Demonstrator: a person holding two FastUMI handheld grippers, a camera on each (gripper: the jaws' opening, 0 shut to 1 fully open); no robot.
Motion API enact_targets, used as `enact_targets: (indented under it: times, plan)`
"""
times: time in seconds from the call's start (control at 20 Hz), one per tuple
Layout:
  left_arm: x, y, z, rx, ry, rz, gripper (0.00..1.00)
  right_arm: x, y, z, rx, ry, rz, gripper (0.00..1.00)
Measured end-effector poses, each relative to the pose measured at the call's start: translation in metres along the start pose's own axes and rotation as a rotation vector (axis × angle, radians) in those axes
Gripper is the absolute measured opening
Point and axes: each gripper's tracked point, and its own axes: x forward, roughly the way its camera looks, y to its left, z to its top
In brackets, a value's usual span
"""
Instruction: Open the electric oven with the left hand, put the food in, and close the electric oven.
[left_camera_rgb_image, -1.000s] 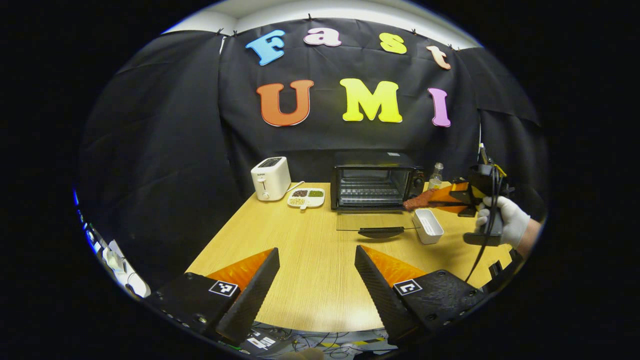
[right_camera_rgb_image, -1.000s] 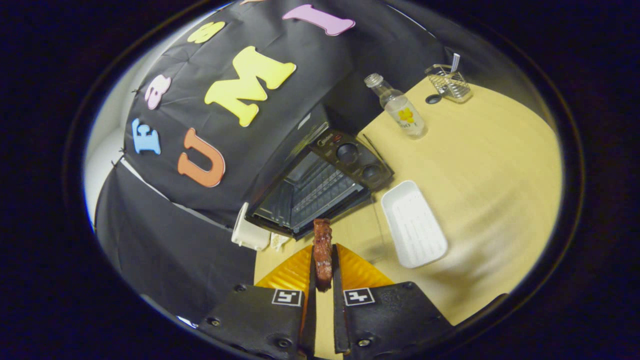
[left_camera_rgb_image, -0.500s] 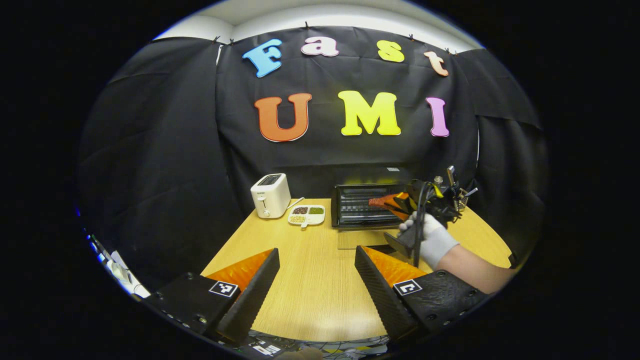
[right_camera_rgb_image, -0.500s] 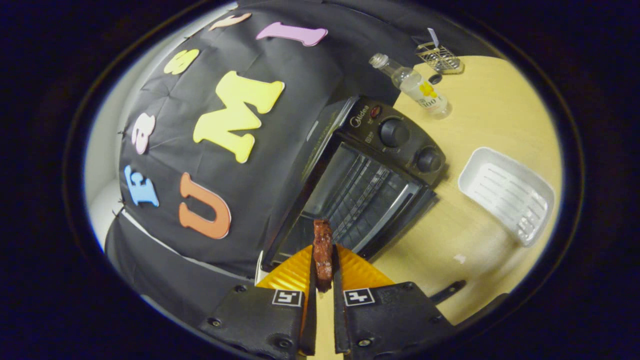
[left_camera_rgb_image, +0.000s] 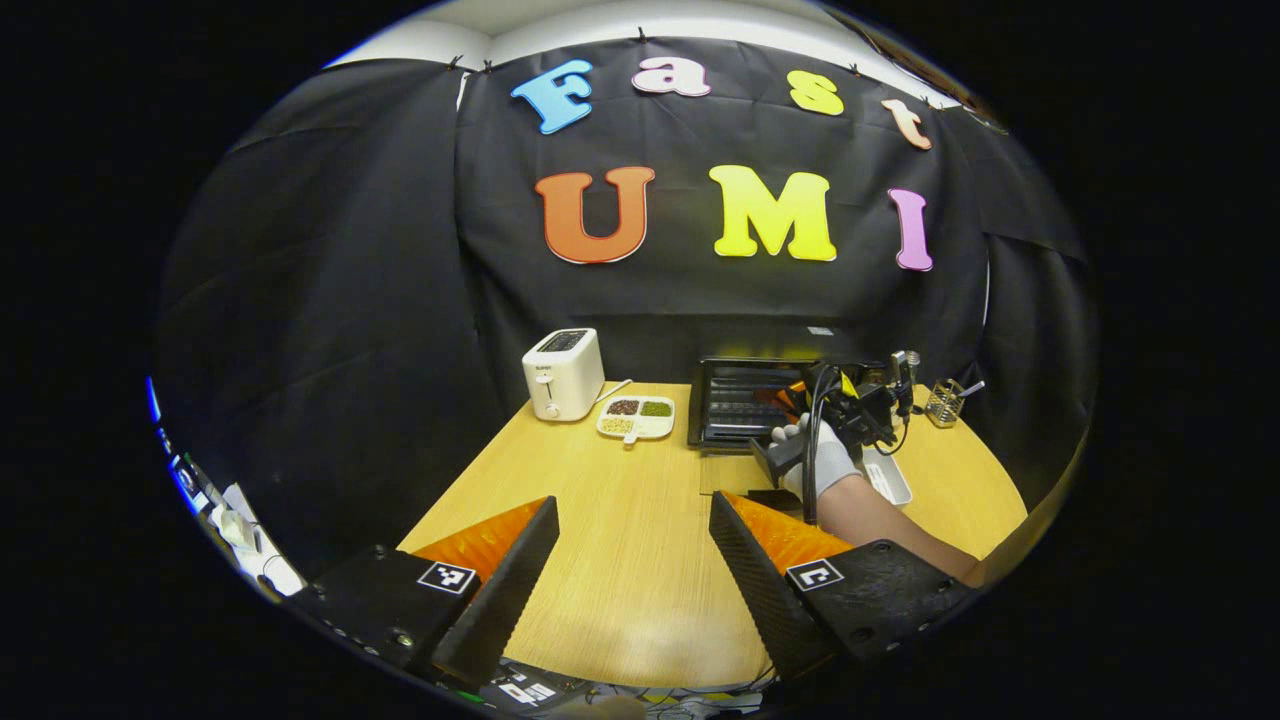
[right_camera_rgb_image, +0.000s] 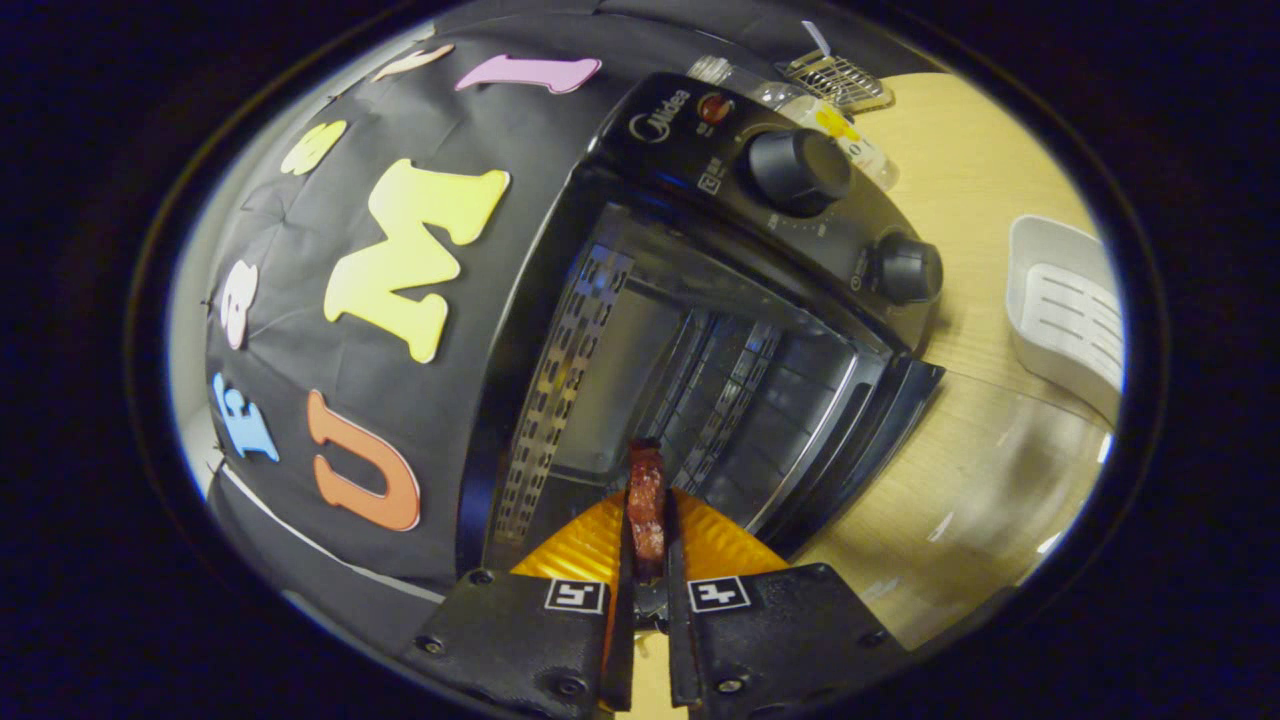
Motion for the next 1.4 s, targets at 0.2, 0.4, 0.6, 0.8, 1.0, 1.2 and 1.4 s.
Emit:
enact_targets:
  times: [0.2, 0.4, 0.6, 0.8, 1.0, 1.2, 1.4]
  plan:
    - [0.005, 0.002, -0.005, -0.019, 0.018, 0.009, 0.97, 0.005, -0.008, 0.007, -0.078, -0.035, -0.038, 0.17]
    - [0.008, -0.004, -0.002, -0.026, 0.008, -0.002, 0.97, 0.008, -0.009, 0.007, -0.194, -0.023, -0.061, 0.2]
    - [0.012, -0.009, -0.003, -0.028, 0.012, -0.015, 0.97, 0.006, -0.009, 0.012, -0.351, -0.027, -0.115, 0.5]
    - [0.013, -0.01, -0.004, -0.035, 0.013, -0.018, 0.97, 0.002, -0.014, 0.017, -0.529, -0.032, -0.137, 0.71]
    - [0.013, -0.01, -0.006, -0.043, 0.012, -0.019, 0.97, -0.002, -0.026, 0.012, -0.663, -0.002, -0.176, 0.83]
    - [0.008, -0.012, -0.006, -0.029, 0.001, -0.02, 0.97, -0.013, -0.034, 0.003, -0.78, 0.039, -0.178, 0.94]
    - [-0.001, -0.017, -0.004, -0.04, -0.012, -0.034, 0.97, -0.026, -0.031, 0.012, -0.892, 0.013, -0.178, 0.94]
